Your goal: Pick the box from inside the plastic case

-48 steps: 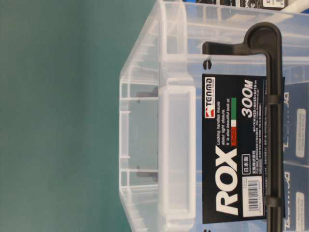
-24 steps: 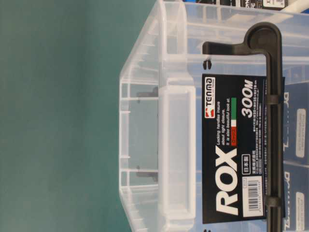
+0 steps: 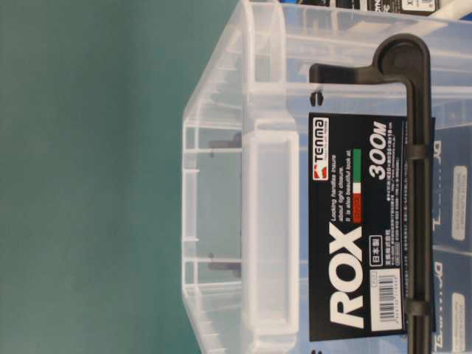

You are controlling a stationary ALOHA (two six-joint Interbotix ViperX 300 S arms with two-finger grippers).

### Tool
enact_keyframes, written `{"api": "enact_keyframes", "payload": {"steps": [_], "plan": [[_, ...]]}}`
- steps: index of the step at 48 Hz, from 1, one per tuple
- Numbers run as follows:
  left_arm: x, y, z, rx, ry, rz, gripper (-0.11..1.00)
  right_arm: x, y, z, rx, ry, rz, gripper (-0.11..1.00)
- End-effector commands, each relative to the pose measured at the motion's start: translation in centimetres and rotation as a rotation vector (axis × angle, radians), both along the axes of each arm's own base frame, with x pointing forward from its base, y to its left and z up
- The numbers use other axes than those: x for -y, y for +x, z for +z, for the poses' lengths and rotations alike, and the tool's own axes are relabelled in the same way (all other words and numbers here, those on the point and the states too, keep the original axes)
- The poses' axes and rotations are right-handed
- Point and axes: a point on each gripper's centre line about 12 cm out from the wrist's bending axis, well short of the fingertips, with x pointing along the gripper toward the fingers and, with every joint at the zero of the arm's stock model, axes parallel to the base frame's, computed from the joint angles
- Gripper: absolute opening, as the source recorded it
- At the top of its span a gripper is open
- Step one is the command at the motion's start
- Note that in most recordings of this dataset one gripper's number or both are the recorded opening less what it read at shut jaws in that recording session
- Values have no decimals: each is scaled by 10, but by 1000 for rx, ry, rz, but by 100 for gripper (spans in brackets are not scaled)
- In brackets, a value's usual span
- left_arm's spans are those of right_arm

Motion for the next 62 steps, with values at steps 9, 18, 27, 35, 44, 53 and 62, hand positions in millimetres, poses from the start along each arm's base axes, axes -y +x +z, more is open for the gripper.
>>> {"api": "enact_keyframes", "payload": {"steps": [9, 18, 27, 35, 44, 53, 62], "plan": [[-1, 2, 12, 29, 5, 3, -6, -1, -1, 14, 44, -4, 0, 95], [-1, 2, 12, 29, 3, 3, -6, -3, -6, 39, 129, -11, 2, 95], [-1, 2, 11, 27, 5, 3, -6, -6, -18, 75, 285, -43, 2, 95], [-1, 2, 9, 12, 4, 3, -6, -8, -33, 104, 421, -71, 4, 95], [-1, 1, 6, -14, 1, 4, -6, -13, -49, 128, 547, -92, 9, 95], [-1, 0, 7, -11, 1, 4, -6, -15, -60, 149, 655, -111, 6, 95], [-1, 0, 7, -11, 2, 3, -6, -13, -64, 162, 765, -137, -13, 95]]}}
